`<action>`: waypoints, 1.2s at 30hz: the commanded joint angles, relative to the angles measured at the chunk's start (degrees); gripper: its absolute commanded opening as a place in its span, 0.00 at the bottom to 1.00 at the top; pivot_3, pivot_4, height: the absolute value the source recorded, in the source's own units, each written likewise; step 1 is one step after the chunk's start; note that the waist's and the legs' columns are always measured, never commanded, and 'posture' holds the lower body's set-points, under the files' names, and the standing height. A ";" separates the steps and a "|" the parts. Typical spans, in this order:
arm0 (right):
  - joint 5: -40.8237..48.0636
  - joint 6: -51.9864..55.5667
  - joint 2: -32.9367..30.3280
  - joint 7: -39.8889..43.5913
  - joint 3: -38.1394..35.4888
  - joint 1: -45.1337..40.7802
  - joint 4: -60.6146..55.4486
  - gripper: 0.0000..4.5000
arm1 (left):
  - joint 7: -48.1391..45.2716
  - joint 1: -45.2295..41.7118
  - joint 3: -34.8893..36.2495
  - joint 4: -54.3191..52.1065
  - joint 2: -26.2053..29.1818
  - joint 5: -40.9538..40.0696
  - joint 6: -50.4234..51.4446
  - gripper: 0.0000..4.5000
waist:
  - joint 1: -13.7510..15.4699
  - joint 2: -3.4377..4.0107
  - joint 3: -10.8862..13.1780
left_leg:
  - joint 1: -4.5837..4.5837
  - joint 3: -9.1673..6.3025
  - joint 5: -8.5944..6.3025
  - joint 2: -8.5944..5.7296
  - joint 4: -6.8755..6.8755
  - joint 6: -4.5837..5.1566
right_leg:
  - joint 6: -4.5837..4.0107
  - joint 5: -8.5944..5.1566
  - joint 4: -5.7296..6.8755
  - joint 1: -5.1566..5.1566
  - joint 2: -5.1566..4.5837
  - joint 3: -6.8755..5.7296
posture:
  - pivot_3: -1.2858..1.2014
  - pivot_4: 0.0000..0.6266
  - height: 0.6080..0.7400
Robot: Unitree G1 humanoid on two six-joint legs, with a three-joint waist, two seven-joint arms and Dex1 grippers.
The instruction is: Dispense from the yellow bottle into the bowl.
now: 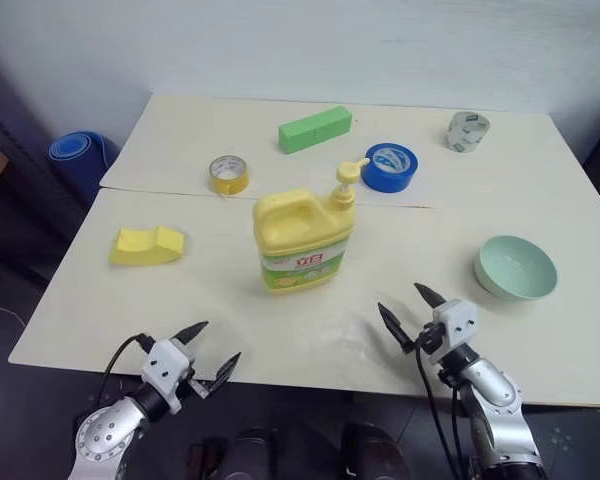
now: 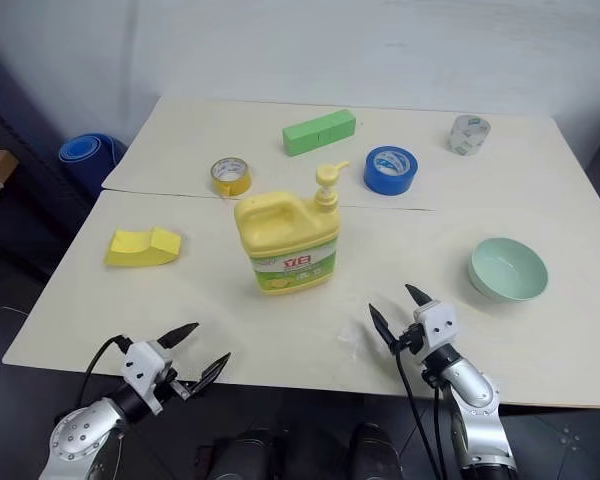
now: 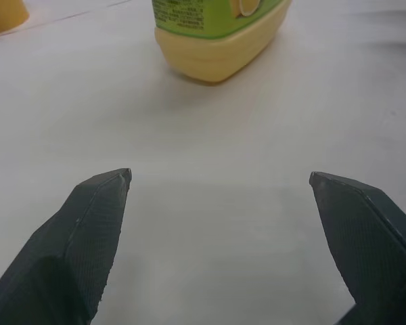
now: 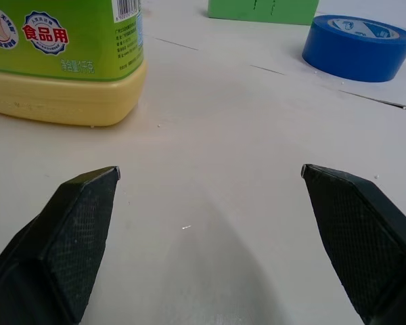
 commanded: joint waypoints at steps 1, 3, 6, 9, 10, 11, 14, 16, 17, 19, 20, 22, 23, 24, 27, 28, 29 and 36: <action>0.93 -1.09 -0.64 0.00 -0.88 1.04 -3.21 1.00 | -0.40 -1.33 0.94 -0.71 0.76 -1.54 0.17 1.00 | -0.03 0.00 0.00 | 0.00 0.01 0.00 0.00 0.00 0.00 | 0.00 0.00 0.00 0.00 0.00 0.00 | 0.52 0.24 1.00; 3.12 0.29 -1.87 0.55 -2.53 2.68 -7.17 1.00 | -2.86 -3.72 1.41 -1.82 1.79 -5.91 3.16 1.00 | 0.10 0.02 0.01 | 0.00 0.00 0.00 0.00 0.00 0.00 | 0.00 0.00 0.00 0.00 0.00 0.00 | 0.52 0.24 1.00; 9.05 2.81 -6.49 2.80 -9.12 8.59 -13.71 1.00 | -12.81 -8.65 0.37 -6.48 7.43 -17.08 12.47 1.00 | 0.47 0.10 0.06 | -0.05 -0.05 0.00 0.00 0.07 0.00 | 0.00 0.00 0.03 -0.01 0.00 -0.01 | 0.52 0.24 1.00; 12.11 3.76 -10.44 4.76 -15.04 14.07 -15.30 1.00 | -18.37 -13.52 -2.10 -10.30 11.65 -21.73 17.97 1.00 | 0.56 0.11 0.06 | -0.13 -0.22 -0.03 -0.11 0.19 0.05 | 0.02 0.01 0.03 0.11 -0.06 0.00 | 0.52 0.24 1.00; 12.33 2.88 -11.85 5.53 -18.01 16.25 -13.75 1.00 | -19.63 -16.22 -4.13 -11.11 12.25 -21.75 19.23 1.00 | 0.38 0.11 0.06 | -0.12 -0.25 -0.03 -0.14 0.18 0.05 | 0.03 0.01 -0.03 0.11 -0.05 0.05 | 0.52 0.24 1.00; 12.32 1.99 -12.94 6.07 -20.61 18.10 -11.98 1.00 | -20.27 -18.76 -5.89 -11.75 12.29 -22.04 20.66 1.00 | 0.36 0.13 0.05 | -0.06 -0.18 -0.03 -0.12 0.17 0.06 | 0.03 0.02 -0.03 0.15 -0.05 0.08 | 0.52 0.24 1.00; 11.36 -0.92 -14.53 7.05 -25.37 20.90 -5.48 1.00 | -21.46 -24.46 -9.97 -12.32 10.69 -22.78 23.59 1.00 | 0.13 0.15 0.03 | -0.02 -0.08 -0.03 -0.11 0.13 0.06 | 0.03 0.02 -0.06 0.16 0.00 0.10 | 0.52 0.24 1.00; 11.20 -1.66 -14.59 7.16 -26.12 20.88 -3.74 1.00 | -21.69 -26.00 -11.04 -12.42 9.88 -23.10 24.72 1.00 | -0.39 0.15 0.03 | 0.03 0.01 -0.03 -0.08 0.07 0.06 | 0.03 0.01 -0.06 0.13 0.03 0.14 | 0.52 0.24 1.00; 11.11 -2.08 -14.67 7.29 -26.26 20.39 -3.17 1.00 | -21.53 -26.94 -11.56 -12.37 8.96 -23.30 25.03 1.00 | -0.81 0.16 0.03 | 0.10 0.05 -0.03 -0.05 0.00 0.05 | 0.03 0.01 -0.06 0.13 0.05 0.18 | 0.52 0.24 1.00; 11.25 -2.16 -15.19 7.57 -26.12 18.69 -2.46 1.00 | -21.05 -28.61 -11.97 -12.02 7.22 -23.69 25.58 1.00 | -1.37 0.16 0.03 | 0.30 0.19 0.01 -0.02 -0.17 -0.01 | 0.02 0.01 -0.05 0.17 0.07 0.29 | 0.52 0.24 1.00; 11.27 -1.06 -16.35 7.99 -25.21 16.27 -2.12 1.00 | -20.55 -29.54 -11.90 -11.65 6.21 -24.08 25.99 1.00 | -1.49 0.17 0.03 | 0.34 0.24 0.01 -0.01 -0.18 -0.02 | 0.02 0.01 -0.05 0.17 0.07 0.34 | 0.52 0.24 1.00; 11.21 1.06 -18.01 8.66 -23.86 12.62 -1.49 1.00 | -19.99 -30.63 -11.58 -11.11 4.95 -24.24 26.53 1.00 | -1.53 0.17 0.03 | 0.45 0.32 0.02 0.00 -0.17 -0.01 | 0.03 0.01 -0.04 0.19 0.07 0.49 | 0.52 0.24 1.00; 9.94 3.58 -19.84 9.04 -21.92 8.52 0.74 1.00 | -19.62 -31.11 -11.28 -10.77 4.58 -24.76 27.54 1.00 | -1.47 0.19 0.02 | 0.50 0.32 0.02 0.00 -0.17 -0.01 | 0.02 0.01 -0.05 0.20 0.06 0.54 | 0.52 0.24 1.00; 8.33 5.67 -21.36 8.98 -20.13 4.70 3.32 1.00 | -19.66 -31.42 -11.13 -10.72 4.66 -25.52 28.95 1.00 | -1.47 0.18 0.02 | 0.55 0.31 0.02 -0.01 -0.16 -0.01 | 0.03 0.01 -0.04 0.22 0.06 0.59 | 0.52 0.24 1.00; 4.39 8.71 -23.78 7.83 -16.35 -4.39 11.35 1.00 | -19.74 -31.87 -10.96 -10.85 4.80 -25.17 29.45 1.00 | -1.22 0.21 0.02 | 0.59 0.32 0.02 0.00 -0.15 0.00 | 0.02 0.01 0.03 0.23 0.06 0.58 | 0.52 0.24 1.00; 3.12 8.51 -24.06 7.40 -15.22 -7.35 14.46 1.00 | -19.59 -31.82 -10.78 -10.96 4.83 -25.01 29.43 1.00 | -1.03 0.21 0.01 | 0.57 0.32 0.02 0.01 -0.16 0.00 | 0.02 0.01 0.05 0.23 0.07 0.49 | 0.52 0.24 1.00; 1.97 8.53 -24.19 7.13 -14.09 -10.18 17.58 1.00 | -19.48 -31.72 -10.57 -11.10 4.91 -24.93 29.50 1.00 | -0.79 0.21 0.01 | 0.49 0.20 0.03 0.01 -0.16 -0.01 | 0.01 0.01 0.08 0.23 0.07 0.37 | 0.52 0.24 1.00; -3.42 5.58 -23.39 5.71 -8.82 -24.71 36.00 1.00 | -17.57 -29.88 -8.83 -13.67 5.82 -24.65 30.15 1.00 | -0.89 0.23 0.03 | 0.01 0.00 0.03 -0.05 0.05 0.01 | 0.03 0.01 -0.12 0.10 0.03 0.14 | 0.52 0.24 1.00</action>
